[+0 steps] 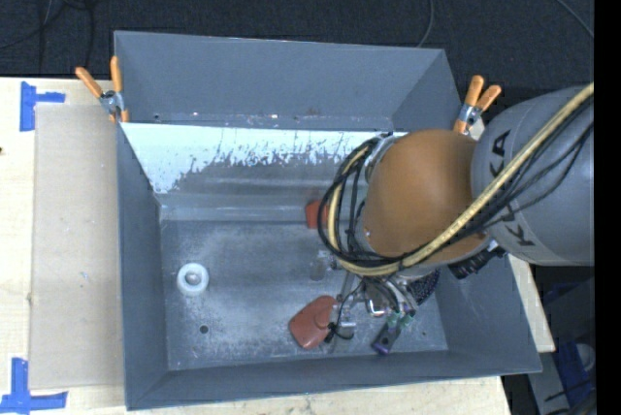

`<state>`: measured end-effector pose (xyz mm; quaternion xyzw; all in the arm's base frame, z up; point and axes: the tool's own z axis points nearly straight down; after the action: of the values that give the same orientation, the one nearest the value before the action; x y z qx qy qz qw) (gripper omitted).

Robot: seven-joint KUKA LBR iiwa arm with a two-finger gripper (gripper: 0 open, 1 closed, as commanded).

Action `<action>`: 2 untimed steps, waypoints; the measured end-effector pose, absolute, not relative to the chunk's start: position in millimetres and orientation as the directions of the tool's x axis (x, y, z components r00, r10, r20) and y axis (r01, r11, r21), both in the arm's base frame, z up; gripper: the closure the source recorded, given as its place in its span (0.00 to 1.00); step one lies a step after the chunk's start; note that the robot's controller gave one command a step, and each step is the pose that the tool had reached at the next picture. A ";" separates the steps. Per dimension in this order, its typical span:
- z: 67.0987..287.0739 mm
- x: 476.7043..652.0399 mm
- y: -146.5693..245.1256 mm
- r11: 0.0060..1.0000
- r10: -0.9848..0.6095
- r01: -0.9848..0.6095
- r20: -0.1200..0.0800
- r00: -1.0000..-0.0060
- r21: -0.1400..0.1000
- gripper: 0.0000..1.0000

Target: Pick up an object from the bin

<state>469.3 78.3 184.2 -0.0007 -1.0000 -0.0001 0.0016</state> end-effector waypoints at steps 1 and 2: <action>146.0 471.6 43.9 0.986 -0.166 -0.166 0.010 -0.986 0.002 0.00; 107.0 475.2 41.9 0.974 -0.225 -0.225 0.010 -0.974 0.002 0.00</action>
Offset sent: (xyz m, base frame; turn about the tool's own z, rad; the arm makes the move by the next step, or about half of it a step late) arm 0.0071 -0.0368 -0.0746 -0.2295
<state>475.2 41.9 107.0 0.1132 -0.9936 -0.0007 0.0049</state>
